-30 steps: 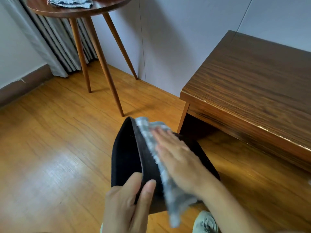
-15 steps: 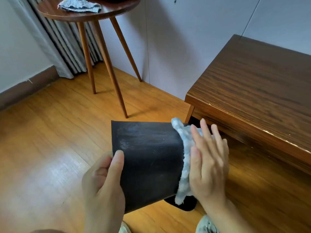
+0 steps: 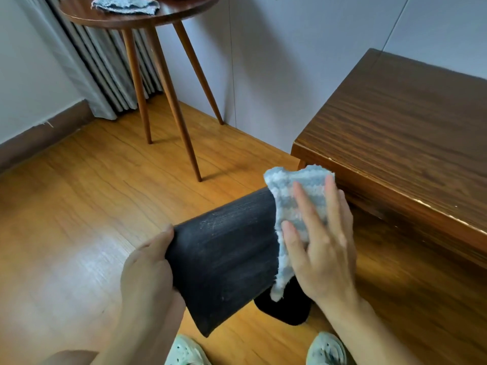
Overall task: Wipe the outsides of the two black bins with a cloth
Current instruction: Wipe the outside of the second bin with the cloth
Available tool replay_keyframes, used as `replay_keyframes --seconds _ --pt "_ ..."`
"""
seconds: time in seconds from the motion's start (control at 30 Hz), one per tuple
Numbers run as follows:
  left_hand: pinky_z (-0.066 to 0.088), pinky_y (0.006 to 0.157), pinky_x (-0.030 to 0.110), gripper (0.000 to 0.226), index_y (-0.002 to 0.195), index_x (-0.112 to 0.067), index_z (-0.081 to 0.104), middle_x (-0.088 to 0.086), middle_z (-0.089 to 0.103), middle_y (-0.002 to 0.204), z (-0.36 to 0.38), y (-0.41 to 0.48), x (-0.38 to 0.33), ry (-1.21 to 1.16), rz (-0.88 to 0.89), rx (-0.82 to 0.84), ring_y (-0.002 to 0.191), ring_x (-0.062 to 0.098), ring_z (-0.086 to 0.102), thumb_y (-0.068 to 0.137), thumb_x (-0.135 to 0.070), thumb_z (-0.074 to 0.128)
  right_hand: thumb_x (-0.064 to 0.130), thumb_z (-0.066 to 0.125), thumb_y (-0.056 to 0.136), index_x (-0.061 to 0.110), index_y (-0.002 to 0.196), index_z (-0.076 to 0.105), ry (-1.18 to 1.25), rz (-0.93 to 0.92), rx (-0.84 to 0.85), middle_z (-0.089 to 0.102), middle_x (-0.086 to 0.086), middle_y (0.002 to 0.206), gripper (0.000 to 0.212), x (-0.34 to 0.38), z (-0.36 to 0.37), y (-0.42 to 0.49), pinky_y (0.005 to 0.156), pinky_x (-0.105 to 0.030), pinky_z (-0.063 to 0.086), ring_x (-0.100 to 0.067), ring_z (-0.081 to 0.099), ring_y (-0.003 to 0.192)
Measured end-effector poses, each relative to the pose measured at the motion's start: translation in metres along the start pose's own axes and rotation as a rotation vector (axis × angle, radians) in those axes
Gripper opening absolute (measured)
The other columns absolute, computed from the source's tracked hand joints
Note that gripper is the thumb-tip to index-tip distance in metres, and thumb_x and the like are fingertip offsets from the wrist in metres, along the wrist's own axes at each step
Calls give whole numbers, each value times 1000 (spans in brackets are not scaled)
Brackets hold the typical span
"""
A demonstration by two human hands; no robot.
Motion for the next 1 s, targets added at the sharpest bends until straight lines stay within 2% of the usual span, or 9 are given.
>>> replay_keyframes --seconds 0.17,0.37,0.43,0.5,0.57,0.67,0.8,0.9,1.0 --pt "50 68 37 28 101 -6 70 9 71 90 18 -12 4 0 -89 205 72 20 70 99 -32 61 63 44 92 44 146 49 142 181 -17 43 4 151 58 -20 -10 20 95 -34 44 -17 45 134" --pt "61 73 29 34 109 -44 75 -2 78 114 48 -47 -6 444 54 718 104 18 75 76 -48 74 51 54 99 40 132 65 277 467 27 53 8 132 36 -42 -4 21 82 -28 45 -3 48 95" --pt "59 78 30 41 111 -45 73 -6 78 111 44 -42 -3 445 47 682 103 16 75 71 -50 82 53 49 100 41 134 63 264 470 54 52 6 135 39 -40 -5 22 81 -27 43 -2 48 94" --pt "56 84 40 48 111 -42 72 -6 79 104 38 -34 -2 385 50 539 101 20 75 66 -59 70 62 33 102 44 142 54 103 399 118 44 3 150 50 -30 -2 22 96 -35 41 -10 43 121" --pt "54 85 43 40 110 -42 73 -6 79 103 39 -32 -1 363 56 440 102 22 72 76 -60 62 65 12 99 48 152 37 -90 259 197 17 4 169 61 -11 5 21 121 -51 17 -22 14 153" --pt "52 75 37 27 104 -41 75 -8 79 96 43 -33 5 347 35 368 97 19 73 94 -55 54 62 -4 99 45 159 15 -68 52 266 -5 15 170 65 34 22 7 123 -52 -15 -13 -19 155" --pt "48 67 34 37 79 -34 82 9 77 79 48 -35 13 296 2 393 82 30 73 94 -51 53 54 5 106 29 162 21 116 -223 332 13 14 169 63 99 35 -27 127 -51 4 -8 -1 157" --pt "57 70 33 39 97 -27 83 6 81 90 46 -35 14 226 -3 406 82 16 78 95 -48 50 50 10 108 32 161 25 112 -317 329 22 11 168 58 108 35 -26 127 -49 9 -11 8 158" --pt "56 80 42 37 114 -28 73 2 81 96 35 -31 13 230 -27 305 90 23 77 96 -53 53 54 2 104 46 159 19 32 -182 329 17 15 168 57 63 34 1 127 -50 1 -8 8 157"
Point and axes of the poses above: each hand's wrist, its own y-axis towards the middle knuckle, its own z-axis out of the palm, x = y × z, the point moved 7 cm from there along y, towards the middle knuckle
